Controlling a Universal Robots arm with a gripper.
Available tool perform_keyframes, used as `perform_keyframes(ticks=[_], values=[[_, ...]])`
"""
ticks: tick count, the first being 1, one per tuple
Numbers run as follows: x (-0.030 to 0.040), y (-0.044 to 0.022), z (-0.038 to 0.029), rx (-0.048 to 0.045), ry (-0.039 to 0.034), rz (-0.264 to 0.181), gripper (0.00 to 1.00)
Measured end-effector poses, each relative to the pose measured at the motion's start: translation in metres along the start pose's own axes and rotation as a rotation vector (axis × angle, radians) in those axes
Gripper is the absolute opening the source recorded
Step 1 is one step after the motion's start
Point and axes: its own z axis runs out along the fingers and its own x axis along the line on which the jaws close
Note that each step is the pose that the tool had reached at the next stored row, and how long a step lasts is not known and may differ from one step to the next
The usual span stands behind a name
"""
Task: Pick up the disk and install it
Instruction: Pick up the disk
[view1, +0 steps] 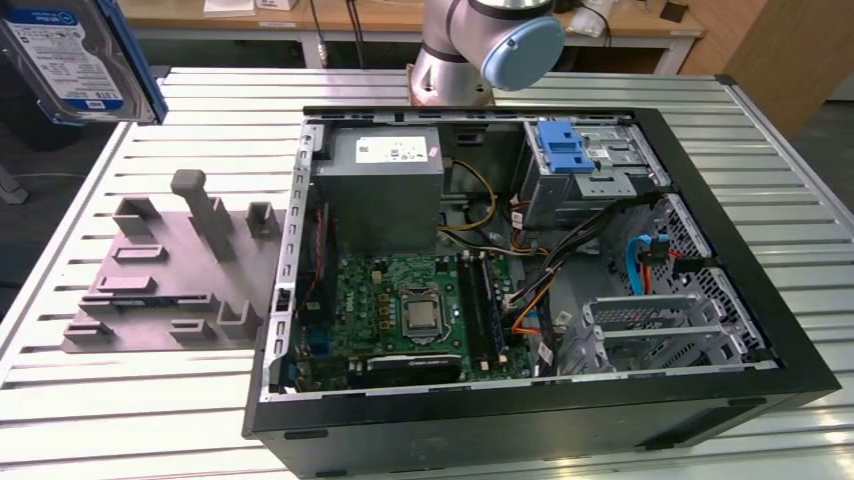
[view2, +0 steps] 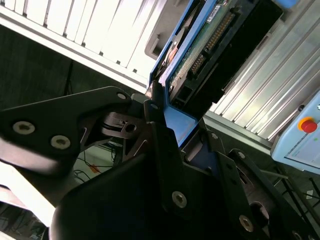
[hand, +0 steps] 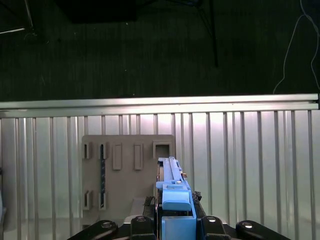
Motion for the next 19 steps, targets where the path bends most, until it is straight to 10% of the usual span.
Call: perform_keyframes(ticks=[19], values=[[0.0179, -0.0098, -0.0001, 0.0001, -0.0001, 0.001, 0.37]])
